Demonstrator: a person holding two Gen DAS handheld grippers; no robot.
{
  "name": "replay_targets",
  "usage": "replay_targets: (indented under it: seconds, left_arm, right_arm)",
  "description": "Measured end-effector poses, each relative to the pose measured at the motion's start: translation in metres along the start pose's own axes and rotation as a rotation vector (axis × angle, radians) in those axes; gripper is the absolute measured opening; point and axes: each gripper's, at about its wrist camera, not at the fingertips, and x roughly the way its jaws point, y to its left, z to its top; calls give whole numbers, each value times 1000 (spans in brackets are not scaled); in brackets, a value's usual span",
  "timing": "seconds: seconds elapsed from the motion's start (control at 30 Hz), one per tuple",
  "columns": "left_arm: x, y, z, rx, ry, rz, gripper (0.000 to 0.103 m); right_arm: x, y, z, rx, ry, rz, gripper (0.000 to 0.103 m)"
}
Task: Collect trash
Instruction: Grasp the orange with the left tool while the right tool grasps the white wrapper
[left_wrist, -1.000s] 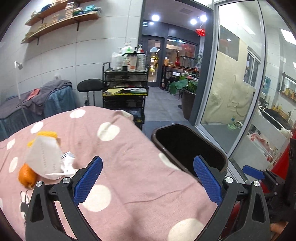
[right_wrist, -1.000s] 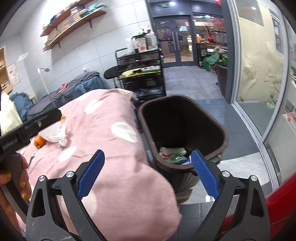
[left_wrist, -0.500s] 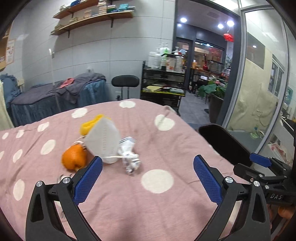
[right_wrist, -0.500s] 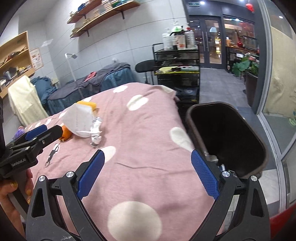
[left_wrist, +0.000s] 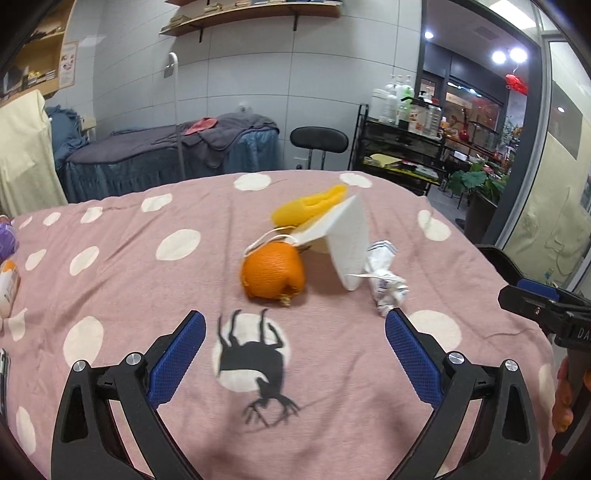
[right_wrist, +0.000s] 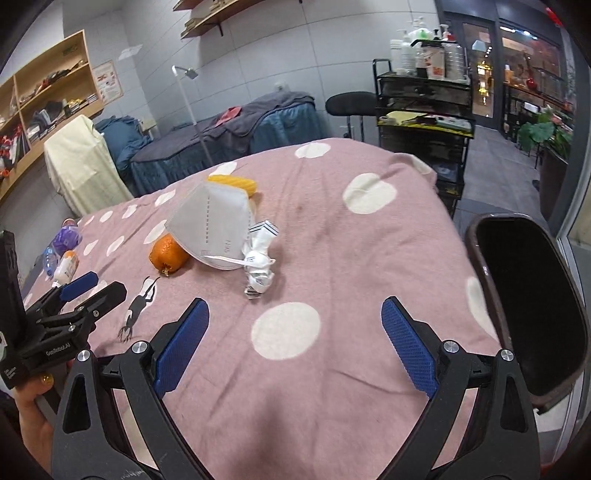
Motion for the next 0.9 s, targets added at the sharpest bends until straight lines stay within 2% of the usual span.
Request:
replay_targets:
  seconds: [0.27, 0.43, 0.5, 0.57, 0.7, 0.73, 0.77, 0.8, 0.9]
  left_arm:
    - [32, 25, 11, 21, 53, 0, 95]
    - [63, 33, 16, 26, 118, -17, 94]
    - [72, 32, 19, 40, 130, -17, 88]
    - [83, 32, 23, 41, 148, -43, 86]
    - [101, 34, 30, 31, 174, -47, 80]
    - [104, 34, 32, 21, 179, -57, 77]
    - [105, 35, 33, 7, 183, -76, 70]
    - [105, 36, 34, -8, 184, -95, 61]
    - [101, 36, 34, -27, 170, -93, 53]
  right_arm:
    - [74, 33, 22, -82, 199, 55, 93]
    - [113, 44, 31, -126, 275, 19, 93]
    - [122, 46, 32, -133, 304, 19, 91]
    - [131, 47, 33, -135, 328, 24, 77]
    - [145, 45, 35, -126, 348, 3, 66]
    - [147, 43, 36, -114, 352, 10, 52]
    - [149, 41, 36, -102, 360, 24, 32]
    - [150, 39, 36, -90, 367, 42, 28]
    - [144, 39, 35, -97, 352, 49, 28]
